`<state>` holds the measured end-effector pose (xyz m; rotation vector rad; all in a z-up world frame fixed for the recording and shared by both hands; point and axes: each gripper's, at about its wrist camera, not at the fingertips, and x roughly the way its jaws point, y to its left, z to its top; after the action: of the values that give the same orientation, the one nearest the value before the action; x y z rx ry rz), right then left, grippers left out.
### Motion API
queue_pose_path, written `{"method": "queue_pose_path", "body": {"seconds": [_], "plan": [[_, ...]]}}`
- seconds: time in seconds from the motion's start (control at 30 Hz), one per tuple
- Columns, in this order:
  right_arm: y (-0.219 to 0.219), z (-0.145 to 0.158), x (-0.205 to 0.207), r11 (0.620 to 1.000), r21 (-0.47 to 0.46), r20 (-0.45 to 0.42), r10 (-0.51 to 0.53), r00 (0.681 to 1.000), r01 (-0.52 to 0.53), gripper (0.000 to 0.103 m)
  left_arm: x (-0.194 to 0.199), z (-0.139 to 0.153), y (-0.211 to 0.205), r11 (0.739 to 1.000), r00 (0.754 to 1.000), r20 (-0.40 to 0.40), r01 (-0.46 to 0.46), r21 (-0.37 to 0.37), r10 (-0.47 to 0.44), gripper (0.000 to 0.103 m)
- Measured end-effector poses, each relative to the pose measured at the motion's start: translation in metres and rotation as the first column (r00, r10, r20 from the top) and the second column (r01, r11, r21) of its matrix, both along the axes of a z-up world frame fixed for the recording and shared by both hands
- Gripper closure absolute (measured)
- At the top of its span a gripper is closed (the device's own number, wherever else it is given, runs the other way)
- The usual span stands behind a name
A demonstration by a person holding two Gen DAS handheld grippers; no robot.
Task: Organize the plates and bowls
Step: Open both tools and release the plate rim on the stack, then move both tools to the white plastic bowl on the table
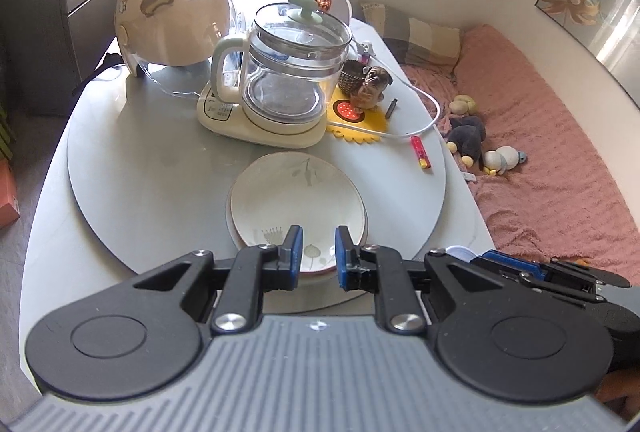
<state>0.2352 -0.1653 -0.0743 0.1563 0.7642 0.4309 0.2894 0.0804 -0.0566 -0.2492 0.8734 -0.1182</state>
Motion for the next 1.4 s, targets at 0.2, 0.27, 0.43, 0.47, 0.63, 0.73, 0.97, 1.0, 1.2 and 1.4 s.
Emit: {"method": "queue_pose_path", "body": {"seconds": [0.2, 0.27, 0.43, 0.47, 0.63, 0.73, 0.97, 1.0, 1.2, 1.4], "plan": [[0.013, 0.009, -0.029, 0.999, 0.008, 0.002, -0.038, 0.999, 0.038, 0.079, -0.034, 0.001, 0.012, 0.999, 0.999, 0.008, 0.031, -0.022, -0.031, 0.075], [0.018, 0.009, -0.04, 0.999, 0.008, 0.004, -0.045, 0.999, 0.045, 0.079, -0.045, -0.003, 0.016, 0.999, 0.999, -0.003, 0.04, -0.02, -0.04, 0.074], [0.035, 0.008, -0.068, 0.998, -0.01, 0.004, -0.054, 0.999, 0.054, 0.079, -0.076, -0.01, 0.022, 0.996, 0.995, -0.028, 0.091, -0.025, -0.092, 0.074], [0.038, 0.008, -0.075, 0.998, -0.014, 0.007, -0.057, 0.998, 0.057, 0.079, -0.081, -0.011, 0.022, 0.995, 0.994, -0.03, 0.101, -0.025, -0.102, 0.074], [0.046, 0.009, -0.101, 0.995, -0.026, 0.01, -0.096, 0.995, 0.096, 0.079, -0.108, -0.014, 0.027, 0.99, 0.991, -0.033, 0.132, -0.041, -0.133, 0.074], [0.049, 0.009, -0.119, 0.992, -0.044, 0.024, -0.118, 0.993, 0.119, 0.079, -0.121, -0.017, 0.028, 0.987, 0.987, -0.037, 0.153, -0.055, -0.155, 0.074], [0.04, 0.005, -0.151, 0.982, -0.06, 0.007, -0.178, 0.984, 0.178, 0.079, -0.147, -0.029, 0.018, 0.981, 0.981, -0.05, 0.182, -0.064, -0.186, 0.074], [0.038, 0.004, -0.156, 0.981, -0.066, 0.006, -0.183, 0.983, 0.183, 0.079, -0.15, -0.031, 0.016, 0.98, 0.98, -0.053, 0.187, -0.068, -0.191, 0.074], [0.026, -0.001, -0.17, 0.968, -0.108, -0.003, -0.226, 0.974, 0.224, 0.079, -0.154, -0.041, 0.0, 0.972, 0.972, -0.068, 0.218, -0.092, -0.224, 0.074], [0.0, -0.006, -0.171, 0.952, -0.119, -0.006, -0.284, 0.959, 0.282, 0.079, -0.135, -0.046, -0.029, 0.965, 0.964, -0.079, 0.247, -0.087, -0.253, 0.074]]}}
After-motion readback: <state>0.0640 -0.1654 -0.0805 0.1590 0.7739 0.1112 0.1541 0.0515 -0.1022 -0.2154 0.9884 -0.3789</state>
